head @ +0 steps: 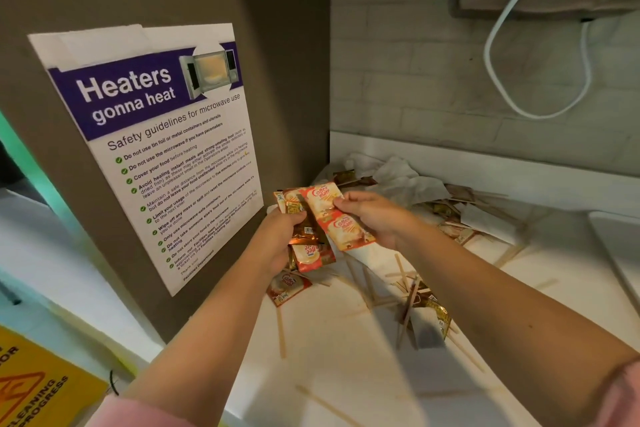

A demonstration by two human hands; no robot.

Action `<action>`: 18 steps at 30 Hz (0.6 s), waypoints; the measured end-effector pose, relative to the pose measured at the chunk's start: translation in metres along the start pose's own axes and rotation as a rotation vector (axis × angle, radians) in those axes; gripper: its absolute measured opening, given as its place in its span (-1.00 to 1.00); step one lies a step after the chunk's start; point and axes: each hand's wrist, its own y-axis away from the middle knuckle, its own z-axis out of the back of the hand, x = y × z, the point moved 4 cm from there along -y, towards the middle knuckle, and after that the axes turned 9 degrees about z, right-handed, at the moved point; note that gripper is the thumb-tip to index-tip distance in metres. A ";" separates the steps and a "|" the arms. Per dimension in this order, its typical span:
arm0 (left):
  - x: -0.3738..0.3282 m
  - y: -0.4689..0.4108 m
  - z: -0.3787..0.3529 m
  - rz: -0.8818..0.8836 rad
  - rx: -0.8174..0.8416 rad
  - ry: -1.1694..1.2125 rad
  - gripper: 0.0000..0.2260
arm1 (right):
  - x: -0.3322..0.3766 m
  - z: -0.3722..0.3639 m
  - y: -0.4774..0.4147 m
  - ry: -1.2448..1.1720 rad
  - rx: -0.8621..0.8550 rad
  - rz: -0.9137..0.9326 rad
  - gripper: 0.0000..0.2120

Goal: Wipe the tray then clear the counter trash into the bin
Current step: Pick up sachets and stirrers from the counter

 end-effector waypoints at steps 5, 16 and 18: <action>0.003 0.007 -0.010 0.012 0.054 0.050 -0.90 | -0.013 -0.013 0.000 0.044 -0.067 -0.007 -0.87; 0.020 0.021 -0.034 -0.009 0.131 -0.023 -0.71 | -0.029 -0.010 0.034 -0.069 -0.014 -0.063 -0.62; 0.025 0.027 -0.041 -0.024 0.155 -0.067 -0.75 | -0.031 -0.004 0.045 -0.081 -0.031 -0.062 -0.66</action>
